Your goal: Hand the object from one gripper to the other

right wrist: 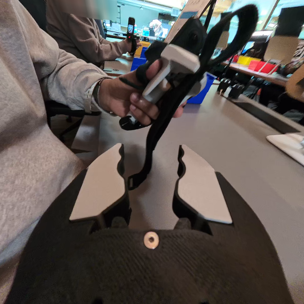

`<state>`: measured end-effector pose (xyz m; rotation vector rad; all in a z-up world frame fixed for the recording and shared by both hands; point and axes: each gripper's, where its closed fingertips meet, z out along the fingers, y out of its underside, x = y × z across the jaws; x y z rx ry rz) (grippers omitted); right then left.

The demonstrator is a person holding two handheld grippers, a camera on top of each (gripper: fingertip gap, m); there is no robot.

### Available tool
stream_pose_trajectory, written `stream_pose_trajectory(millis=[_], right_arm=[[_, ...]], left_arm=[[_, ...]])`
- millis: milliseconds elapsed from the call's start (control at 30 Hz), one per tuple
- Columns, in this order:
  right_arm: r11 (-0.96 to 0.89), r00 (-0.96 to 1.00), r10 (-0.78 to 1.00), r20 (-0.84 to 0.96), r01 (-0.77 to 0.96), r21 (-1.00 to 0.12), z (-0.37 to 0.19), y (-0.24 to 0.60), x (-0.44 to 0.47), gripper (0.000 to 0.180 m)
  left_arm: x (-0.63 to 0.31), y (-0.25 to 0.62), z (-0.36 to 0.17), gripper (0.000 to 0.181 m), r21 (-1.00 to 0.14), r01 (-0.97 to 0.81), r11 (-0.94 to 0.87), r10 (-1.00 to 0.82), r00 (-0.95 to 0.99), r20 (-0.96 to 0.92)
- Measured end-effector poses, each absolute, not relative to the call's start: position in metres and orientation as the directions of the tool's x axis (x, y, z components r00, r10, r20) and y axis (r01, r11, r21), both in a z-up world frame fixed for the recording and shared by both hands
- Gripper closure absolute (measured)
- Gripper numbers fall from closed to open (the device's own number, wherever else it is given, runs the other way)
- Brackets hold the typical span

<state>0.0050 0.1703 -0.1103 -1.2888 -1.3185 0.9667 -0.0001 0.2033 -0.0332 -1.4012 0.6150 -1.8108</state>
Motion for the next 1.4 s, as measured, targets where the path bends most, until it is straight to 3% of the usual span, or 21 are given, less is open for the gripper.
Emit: stream_pose_trajectory(millis=[33, 300, 467, 667, 700, 767, 867, 1067, 1133, 1200, 1233, 1300, 1400], right_arm=[[0.124, 0.099, 0.985, 0.141, 0.162, -0.979, -0.106, 0.173, 0.007, 0.114], [0.036, 0.244, 0.969, 0.025, -0.042, -0.998, -0.038, 0.185, 0.02, 0.124], [-0.129, 0.173, 0.973, -0.154, -0.149, -0.98, -0.009, 0.174, 0.023, 0.136], [-0.275, 0.059, 0.956, -0.288, -0.168, -0.947, -0.004, 0.169, 0.028, 0.173], [-0.288, 0.055, 0.952, -0.302, -0.178, -0.941, -0.003, 0.171, 0.03, 0.173], [-0.301, 0.055, 0.946, -0.32, -0.213, -0.929, 0.003, 0.175, 0.036, 0.174], [-0.302, 0.068, 0.942, -0.327, -0.244, -0.922, 0.012, 0.18, 0.045, 0.174], [-0.267, 0.11, 0.946, -0.305, -0.268, -0.926, 0.022, 0.186, 0.055, 0.174], [-0.282, 0.099, 0.943, -0.319, -0.276, -0.919, 0.023, 0.185, 0.055, 0.174], [-0.293, 0.092, 0.941, -0.327, -0.27, -0.917, 0.021, 0.184, 0.054, 0.173], [-0.289, 0.097, 0.941, -0.324, -0.268, -0.919, 0.02, 0.185, 0.054, 0.171], [-0.255, 0.114, 0.948, -0.297, -0.285, -0.924, 0.021, 0.187, 0.056, 0.157], [-0.211, 0.147, 0.951, -0.271, -0.332, -0.919, 0.023, 0.193, 0.059, 0.122]], left_arm=[[0.001, 0.203, -0.035, 0.176, -0.76, 0.26, -0.596, -0.8, -0.105, 0.591], [0.029, 0.174, -0.045, 0.176, -0.873, 0.09, -0.48, -0.877, -0.044, 0.478], [0.048, 0.147, -0.051, 0.176, -0.922, -0.031, -0.385, -0.921, -0.053, 0.387], [0.055, 0.135, -0.052, 0.175, -0.934, -0.075, -0.35, -0.933, -0.054, 0.355], [0.055, 0.136, -0.052, 0.172, -0.929, -0.068, -0.364, -0.928, -0.058, 0.368], [0.056, 0.14, -0.054, 0.148, -0.922, -0.048, -0.384, -0.921, -0.054, 0.387], [0.059, 0.144, -0.061, 0.125, -0.92, -0.043, -0.389, -0.92, -0.034, 0.391], [0.066, 0.14, -0.079, 0.129, -0.918, -0.102, -0.383, -0.921, -0.031, 0.388], [0.067, 0.142, -0.087, 0.138, -0.918, -0.128, -0.376, -0.925, -0.008, 0.38], [0.066, 0.138, -0.094, 0.176, -0.913, -0.171, -0.372, -0.924, -0.023, 0.381], [0.067, 0.137, -0.094, 0.177, -0.911, -0.174, -0.375, -0.923, -0.024, 0.385], [0.067, 0.136, -0.094, 0.177, -0.91, -0.18, -0.373, -0.922, -0.035, 0.385], [0.065, 0.139, -0.087, 0.177, -0.912, -0.144, -0.384, -0.919, -0.033, 0.392]])
